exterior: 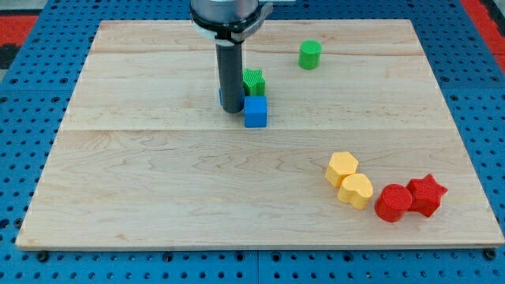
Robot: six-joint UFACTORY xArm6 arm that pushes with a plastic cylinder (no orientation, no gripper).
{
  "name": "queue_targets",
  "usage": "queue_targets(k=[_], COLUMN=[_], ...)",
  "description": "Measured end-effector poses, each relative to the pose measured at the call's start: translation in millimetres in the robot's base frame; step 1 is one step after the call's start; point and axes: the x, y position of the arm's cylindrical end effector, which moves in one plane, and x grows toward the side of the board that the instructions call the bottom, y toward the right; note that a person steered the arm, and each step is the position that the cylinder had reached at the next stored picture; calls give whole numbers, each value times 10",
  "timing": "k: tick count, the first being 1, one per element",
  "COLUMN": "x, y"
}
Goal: Move the blue cube a bit up
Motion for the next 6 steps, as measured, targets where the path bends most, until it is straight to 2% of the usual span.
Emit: queue_targets(k=[1, 2, 3, 4, 5, 6], x=[307, 573, 1171, 1095, 796, 855], y=[765, 256, 706, 1183, 1179, 877])
